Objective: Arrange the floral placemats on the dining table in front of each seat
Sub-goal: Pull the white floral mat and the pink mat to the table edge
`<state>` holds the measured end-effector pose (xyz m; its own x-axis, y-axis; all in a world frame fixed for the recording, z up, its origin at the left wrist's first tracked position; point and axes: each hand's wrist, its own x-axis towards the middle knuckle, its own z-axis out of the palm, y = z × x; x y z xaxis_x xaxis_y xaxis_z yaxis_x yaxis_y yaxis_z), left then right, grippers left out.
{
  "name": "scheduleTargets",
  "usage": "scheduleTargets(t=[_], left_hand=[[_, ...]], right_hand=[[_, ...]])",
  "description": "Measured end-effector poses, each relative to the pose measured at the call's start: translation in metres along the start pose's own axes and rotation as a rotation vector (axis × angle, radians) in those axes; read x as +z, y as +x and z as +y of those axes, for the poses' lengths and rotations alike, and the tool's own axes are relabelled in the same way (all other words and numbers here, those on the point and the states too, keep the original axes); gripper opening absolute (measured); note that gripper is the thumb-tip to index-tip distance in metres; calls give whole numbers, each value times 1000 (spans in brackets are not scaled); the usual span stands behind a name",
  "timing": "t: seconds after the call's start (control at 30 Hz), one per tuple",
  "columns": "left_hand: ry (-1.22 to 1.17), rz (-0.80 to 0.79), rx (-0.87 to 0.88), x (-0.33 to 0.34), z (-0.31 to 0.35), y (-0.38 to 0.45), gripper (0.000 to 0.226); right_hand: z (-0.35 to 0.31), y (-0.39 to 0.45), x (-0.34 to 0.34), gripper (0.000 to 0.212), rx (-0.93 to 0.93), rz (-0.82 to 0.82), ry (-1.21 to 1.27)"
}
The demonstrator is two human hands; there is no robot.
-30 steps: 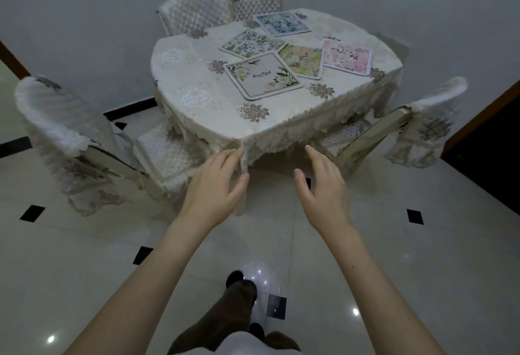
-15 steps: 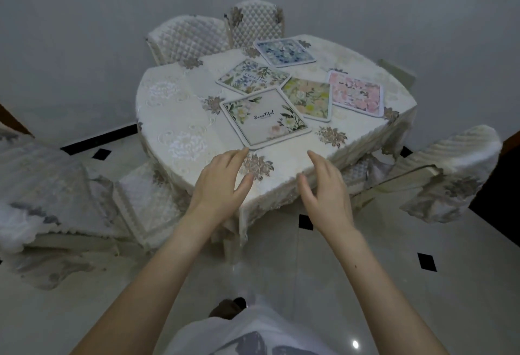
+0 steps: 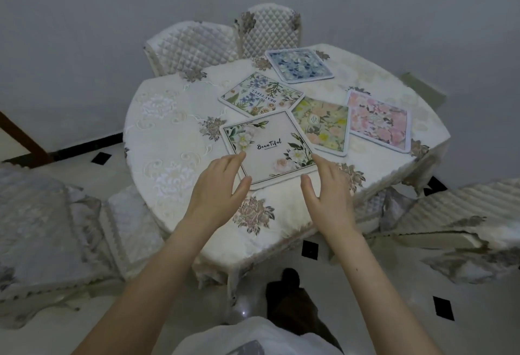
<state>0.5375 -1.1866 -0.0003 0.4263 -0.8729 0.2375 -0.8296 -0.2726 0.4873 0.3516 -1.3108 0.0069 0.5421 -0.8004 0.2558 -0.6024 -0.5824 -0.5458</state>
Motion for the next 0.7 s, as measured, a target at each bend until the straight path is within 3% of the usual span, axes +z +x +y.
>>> scheduleTargets(t=[0.43,0.7], left_hand=[[31,104,-349,76,16,110,50],[-99,118,-665,121,-7,139,55]], right_hand=[[88,178,30,43,-283,-241,87],[128,242,68,54,-363,-382,41]])
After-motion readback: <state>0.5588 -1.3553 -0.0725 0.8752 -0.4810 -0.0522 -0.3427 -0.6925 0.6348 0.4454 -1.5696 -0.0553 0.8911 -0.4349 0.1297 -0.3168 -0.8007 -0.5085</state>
